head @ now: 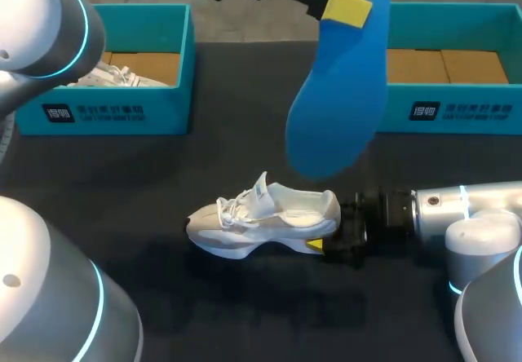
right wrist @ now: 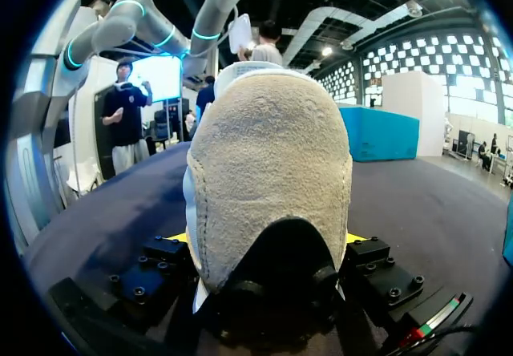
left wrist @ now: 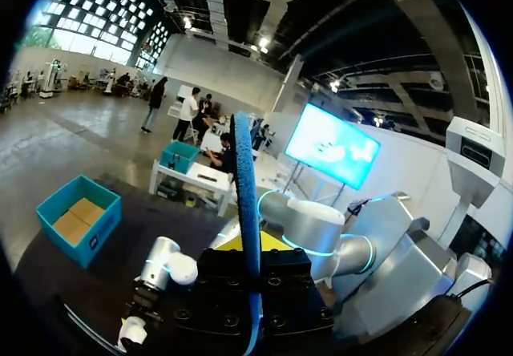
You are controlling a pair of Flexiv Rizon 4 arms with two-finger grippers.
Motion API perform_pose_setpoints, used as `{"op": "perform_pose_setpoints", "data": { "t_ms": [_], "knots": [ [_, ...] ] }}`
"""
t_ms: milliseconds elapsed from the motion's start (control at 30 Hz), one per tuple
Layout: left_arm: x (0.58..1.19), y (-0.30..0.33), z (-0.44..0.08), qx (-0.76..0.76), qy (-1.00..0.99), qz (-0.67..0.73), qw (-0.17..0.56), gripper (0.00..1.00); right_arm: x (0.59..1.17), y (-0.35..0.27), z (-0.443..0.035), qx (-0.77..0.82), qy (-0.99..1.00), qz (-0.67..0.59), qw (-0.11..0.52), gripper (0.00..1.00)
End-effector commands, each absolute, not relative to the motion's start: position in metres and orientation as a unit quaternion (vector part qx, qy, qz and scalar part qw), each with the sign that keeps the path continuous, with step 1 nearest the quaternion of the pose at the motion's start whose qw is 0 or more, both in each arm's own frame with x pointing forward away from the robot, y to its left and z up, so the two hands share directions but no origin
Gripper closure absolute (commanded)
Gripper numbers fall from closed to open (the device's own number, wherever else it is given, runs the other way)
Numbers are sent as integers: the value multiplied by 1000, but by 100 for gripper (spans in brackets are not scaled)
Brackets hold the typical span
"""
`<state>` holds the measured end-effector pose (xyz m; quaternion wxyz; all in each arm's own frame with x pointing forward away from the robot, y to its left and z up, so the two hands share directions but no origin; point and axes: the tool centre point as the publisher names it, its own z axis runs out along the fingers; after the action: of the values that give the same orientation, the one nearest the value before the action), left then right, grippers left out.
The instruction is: Take the shoe out of the shoebox, open the shoe tongue, remove and reinsert the insole, then place the shoe into the shoebox
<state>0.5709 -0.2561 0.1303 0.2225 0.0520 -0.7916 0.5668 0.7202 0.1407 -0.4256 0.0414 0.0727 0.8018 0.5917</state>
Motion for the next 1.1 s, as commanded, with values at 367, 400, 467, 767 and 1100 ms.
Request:
{"op": "perform_pose_setpoints", "data": {
  "t_ms": [367, 400, 467, 767, 1100],
  "knots": [
    [543, -266, 156, 64, -784, 569, 242, 100, 720, 143, -425, 73, 804, 589, 41, 100],
    [542, -266, 157, 60, -783, 568, 245, 100, 720, 143, -425, 73, 804, 589, 41, 100],
    [540, -263, 162, 51, -778, 569, 262, 100, 720, 143, -425, 73, 804, 589, 41, 100],
    [526, -254, 175, 37, -783, 562, 263, 100, 720, 143, -425, 73, 804, 589, 41, 100],
    [522, -255, 186, 33, -780, 560, 277, 100, 720, 143, -425, 73, 804, 589, 41, 100]
  ]
}}
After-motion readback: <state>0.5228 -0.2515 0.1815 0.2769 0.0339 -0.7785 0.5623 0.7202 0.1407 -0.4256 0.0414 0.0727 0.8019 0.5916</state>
